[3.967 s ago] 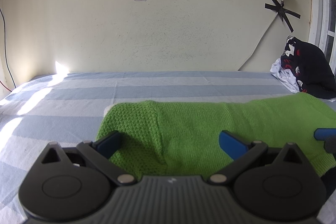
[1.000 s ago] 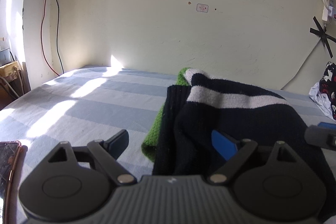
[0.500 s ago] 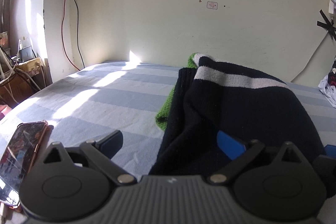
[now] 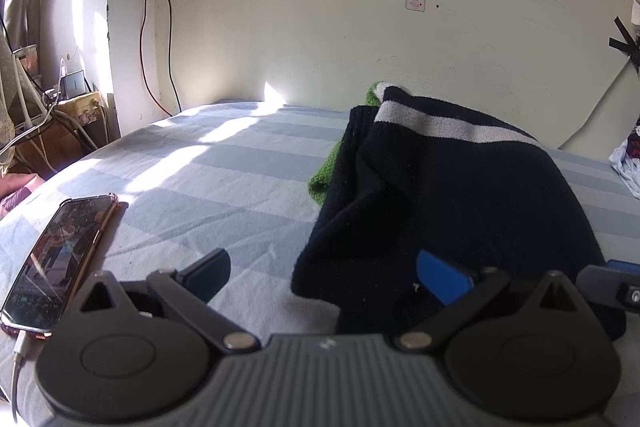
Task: Fold small clothes
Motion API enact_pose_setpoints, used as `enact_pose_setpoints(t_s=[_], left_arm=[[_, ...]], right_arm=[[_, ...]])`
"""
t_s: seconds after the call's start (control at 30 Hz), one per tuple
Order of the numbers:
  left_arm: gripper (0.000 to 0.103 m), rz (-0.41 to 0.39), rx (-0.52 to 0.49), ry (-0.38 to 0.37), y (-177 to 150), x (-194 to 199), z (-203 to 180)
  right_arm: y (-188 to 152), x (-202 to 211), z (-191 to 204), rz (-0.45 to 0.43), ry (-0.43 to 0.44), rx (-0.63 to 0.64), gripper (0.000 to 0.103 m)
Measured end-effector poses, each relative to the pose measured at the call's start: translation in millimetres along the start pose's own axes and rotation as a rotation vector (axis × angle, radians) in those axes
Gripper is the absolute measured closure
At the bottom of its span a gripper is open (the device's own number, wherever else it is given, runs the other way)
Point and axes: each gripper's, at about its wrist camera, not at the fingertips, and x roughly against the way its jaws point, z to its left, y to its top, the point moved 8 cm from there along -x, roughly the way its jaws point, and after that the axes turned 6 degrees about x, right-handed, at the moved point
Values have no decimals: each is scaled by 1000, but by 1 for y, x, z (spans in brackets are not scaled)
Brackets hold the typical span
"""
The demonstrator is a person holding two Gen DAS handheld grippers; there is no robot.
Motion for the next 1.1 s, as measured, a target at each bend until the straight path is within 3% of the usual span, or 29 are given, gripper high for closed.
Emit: enact_pose_setpoints(t_s=[0.2,0.67,1.1], left_arm=[[0,-18,-45,1,-4,6,-10],[0,37,-19,37,-12,3,-7],[0,86,51,23,-18,2,-2]], right_arm=[[-1,-2,-1,14,9,-3,18],[-1,-2,-2,15,11,3,17],[-2,-2,-3,23,19,8,17]])
